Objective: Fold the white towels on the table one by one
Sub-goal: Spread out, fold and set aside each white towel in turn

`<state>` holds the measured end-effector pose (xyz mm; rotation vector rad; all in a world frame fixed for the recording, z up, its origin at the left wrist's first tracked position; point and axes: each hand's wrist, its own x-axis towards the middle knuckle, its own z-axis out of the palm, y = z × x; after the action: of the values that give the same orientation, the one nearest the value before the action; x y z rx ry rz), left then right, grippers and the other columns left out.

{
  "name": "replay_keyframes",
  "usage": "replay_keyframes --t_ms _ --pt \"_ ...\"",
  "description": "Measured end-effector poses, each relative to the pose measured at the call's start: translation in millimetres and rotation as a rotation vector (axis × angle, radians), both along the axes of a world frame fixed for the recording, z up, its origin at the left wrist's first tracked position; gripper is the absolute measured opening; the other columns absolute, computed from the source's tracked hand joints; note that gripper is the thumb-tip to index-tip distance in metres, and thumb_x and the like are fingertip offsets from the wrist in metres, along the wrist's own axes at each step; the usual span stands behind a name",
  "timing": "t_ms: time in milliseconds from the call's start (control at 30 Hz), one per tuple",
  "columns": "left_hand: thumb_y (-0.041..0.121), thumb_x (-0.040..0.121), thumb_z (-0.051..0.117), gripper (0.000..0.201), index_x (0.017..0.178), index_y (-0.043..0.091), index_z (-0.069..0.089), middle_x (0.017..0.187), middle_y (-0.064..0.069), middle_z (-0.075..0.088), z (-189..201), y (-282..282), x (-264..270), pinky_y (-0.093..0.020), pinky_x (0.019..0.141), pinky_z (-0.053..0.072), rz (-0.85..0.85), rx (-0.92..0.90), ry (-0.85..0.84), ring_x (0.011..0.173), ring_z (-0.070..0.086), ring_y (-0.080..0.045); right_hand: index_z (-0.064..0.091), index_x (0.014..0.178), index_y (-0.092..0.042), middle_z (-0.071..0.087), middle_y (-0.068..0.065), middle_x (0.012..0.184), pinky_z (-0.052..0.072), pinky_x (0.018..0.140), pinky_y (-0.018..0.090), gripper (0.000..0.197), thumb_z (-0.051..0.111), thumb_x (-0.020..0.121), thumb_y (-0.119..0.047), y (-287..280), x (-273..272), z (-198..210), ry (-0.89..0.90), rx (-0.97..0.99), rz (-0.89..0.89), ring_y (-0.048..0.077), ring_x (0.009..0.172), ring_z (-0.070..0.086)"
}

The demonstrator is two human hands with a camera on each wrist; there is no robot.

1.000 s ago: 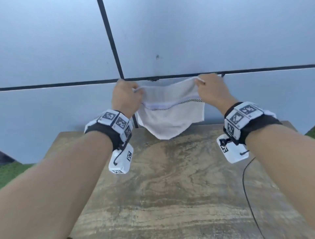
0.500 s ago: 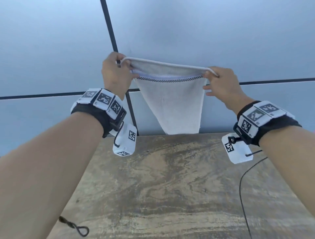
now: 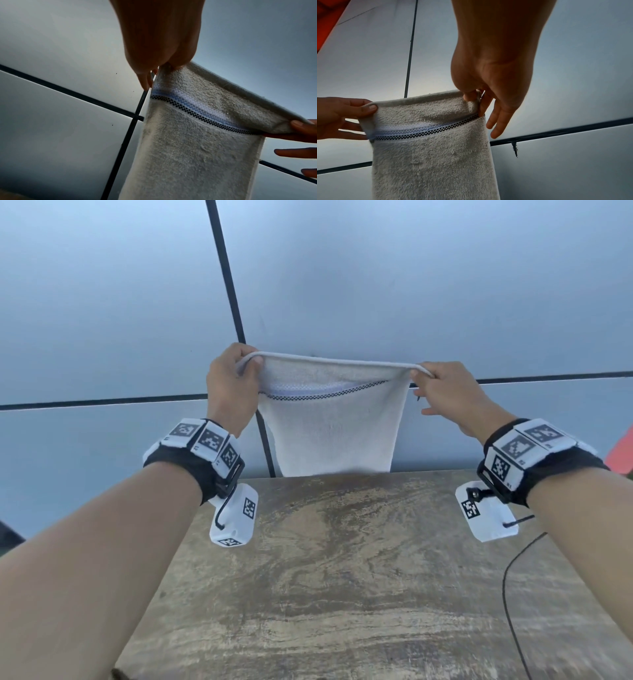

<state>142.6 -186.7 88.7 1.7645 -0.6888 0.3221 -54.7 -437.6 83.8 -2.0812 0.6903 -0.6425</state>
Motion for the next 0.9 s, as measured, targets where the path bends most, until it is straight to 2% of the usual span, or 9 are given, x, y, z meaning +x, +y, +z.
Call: replay_keyframes --t_ms 133,233,333,400,467,600,700,800,900 --pt "0.023 0.101 0.053 0.012 0.097 0.018 0.063 0.082 0.006 0.058 1.6 9.7 -3.8 -0.023 0.06 0.042 -0.008 0.089 0.008 0.068 0.05 -0.004 0.061 0.107 0.005 0.06 0.021 0.093 0.059 0.084 0.054 0.038 0.052 0.101 -0.031 7.4 -9.9 4.5 0.017 -0.019 -0.03 0.048 0.108 0.06" --pt "0.024 0.1 0.056 0.014 0.098 0.015 0.067 0.08 0.005 0.059 3.5 16.2 -7.5 -0.025 0.06 0.042 -0.011 0.134 0.001 0.067 0.05 -0.004 0.065 0.102 0.005 0.066 0.029 0.109 0.059 0.081 0.055 0.039 0.053 0.1 -0.032 13.4 -18.8 11.0 0.031 -0.101 -0.055 0.044 0.097 0.067" --pt "0.024 0.1 0.057 0.015 0.097 0.014 0.067 0.076 0.003 0.057 2.7 23.9 -14.6 -0.025 0.055 0.038 -0.028 0.188 -0.009 0.062 0.046 -0.006 0.058 0.079 0.006 0.063 0.028 0.079 0.05 0.063 0.04 0.042 0.054 0.098 -0.031 16.6 -27.1 14.3 0.046 -0.225 -0.06 0.036 0.062 0.055" --pt "0.024 0.1 0.057 0.014 0.095 0.014 0.067 0.07 0.004 0.054 -1.0 33.4 -21.9 -0.024 0.05 0.034 -0.052 0.247 -0.002 0.057 0.043 -0.008 0.052 0.066 -0.003 0.045 0.013 0.06 0.034 0.058 0.031 0.042 0.055 0.099 -0.028 21.7 -37.2 12.9 0.086 -0.278 -0.066 0.023 0.056 0.04" --pt "0.023 0.1 0.057 0.013 0.093 0.014 0.065 0.068 0.003 0.053 -9.4 47.0 -29.7 -0.025 0.051 0.033 -0.093 0.333 0.019 0.055 0.041 -0.011 0.05 0.064 -0.006 0.04 0.007 0.058 0.027 0.055 0.032 0.043 0.056 0.1 -0.03 27.4 -51.4 6.2 0.156 -0.312 -0.062 0.021 0.055 0.036" --pt "0.022 0.1 0.056 0.012 0.097 0.011 0.062 0.075 -0.006 0.056 -40.8 81.2 -48.9 -0.029 0.057 0.034 -0.199 0.573 0.035 0.061 0.044 -0.017 0.07 0.082 -0.003 0.063 0.021 0.074 0.033 0.057 0.031 0.038 0.059 0.098 -0.035 39.9 -85.8 -22.7 0.288 -0.325 0.024 0.025 0.061 0.048" --pt "0.021 0.1 0.057 0.014 0.095 0.008 0.059 0.067 -0.002 0.051 -63.4 106.2 -69.4 -0.022 0.046 0.031 -0.242 0.671 0.111 0.054 0.042 -0.016 0.078 0.082 -0.016 0.072 0.01 0.078 0.041 0.062 0.032 0.029 0.064 0.095 -0.039 54.5 -114.2 -49.6 0.335 -0.312 0.081 0.03 0.074 0.064" --pt "0.025 0.098 0.061 0.021 0.09 0.006 0.06 0.063 0.0 0.05 -82.0 127.8 -86.4 -0.024 0.048 0.03 -0.265 0.734 0.139 0.052 0.041 -0.016 0.079 0.089 -0.027 0.074 -0.005 0.085 0.048 0.071 0.034 0.018 0.068 0.092 -0.041 68.7 -136.9 -76.5 0.362 -0.294 0.109 0.021 0.083 0.067" --pt "0.026 0.097 0.063 0.019 0.089 0.009 0.062 0.064 0.0 0.053 -93.8 144.6 -101.3 -0.027 0.05 0.031 -0.264 0.735 0.174 0.051 0.041 -0.014 0.08 0.091 -0.032 0.072 -0.005 0.081 0.046 0.065 0.035 0.017 0.067 0.091 -0.043 81.6 -155.5 -92.1 0.354 -0.329 0.111 0.018 0.076 0.064"
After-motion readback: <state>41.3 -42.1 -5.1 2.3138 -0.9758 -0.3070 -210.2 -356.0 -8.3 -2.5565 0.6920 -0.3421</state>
